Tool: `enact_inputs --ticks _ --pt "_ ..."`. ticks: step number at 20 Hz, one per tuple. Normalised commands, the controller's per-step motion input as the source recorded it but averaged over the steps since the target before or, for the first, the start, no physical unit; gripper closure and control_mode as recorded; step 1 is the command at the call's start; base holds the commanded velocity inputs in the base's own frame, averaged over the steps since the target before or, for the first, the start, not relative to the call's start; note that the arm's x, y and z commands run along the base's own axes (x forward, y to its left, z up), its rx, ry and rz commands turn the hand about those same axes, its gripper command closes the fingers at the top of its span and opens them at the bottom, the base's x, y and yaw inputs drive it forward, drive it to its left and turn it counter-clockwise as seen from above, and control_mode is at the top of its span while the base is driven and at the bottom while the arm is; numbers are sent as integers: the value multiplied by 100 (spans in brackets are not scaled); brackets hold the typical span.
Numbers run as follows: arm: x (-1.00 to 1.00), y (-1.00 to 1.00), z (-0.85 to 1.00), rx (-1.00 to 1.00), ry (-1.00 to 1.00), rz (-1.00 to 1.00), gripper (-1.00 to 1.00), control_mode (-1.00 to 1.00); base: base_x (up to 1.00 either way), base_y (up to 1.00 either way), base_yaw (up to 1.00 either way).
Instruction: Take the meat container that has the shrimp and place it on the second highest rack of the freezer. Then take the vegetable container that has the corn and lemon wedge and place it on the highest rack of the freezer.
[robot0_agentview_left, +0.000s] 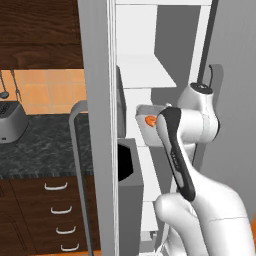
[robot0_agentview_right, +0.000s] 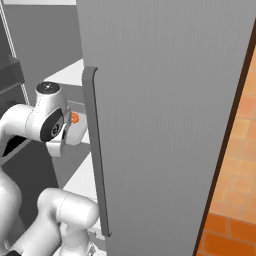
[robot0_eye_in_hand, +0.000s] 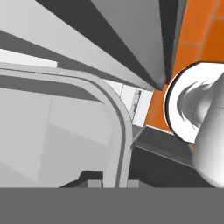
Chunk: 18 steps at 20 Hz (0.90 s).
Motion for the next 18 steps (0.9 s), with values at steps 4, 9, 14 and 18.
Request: enact_inputs --ticks 4,9,14,18 --pt "82 0 -60 -3 0 2 100 -100 0 0 0" --pt "62 2 -66 -7 0 0 100 -100 0 0 0" --pt "83 0 -26 -1 -1 0 100 -100 0 0 0" --pt "100 1 -13 0 0 3 100 -100 0 0 0"
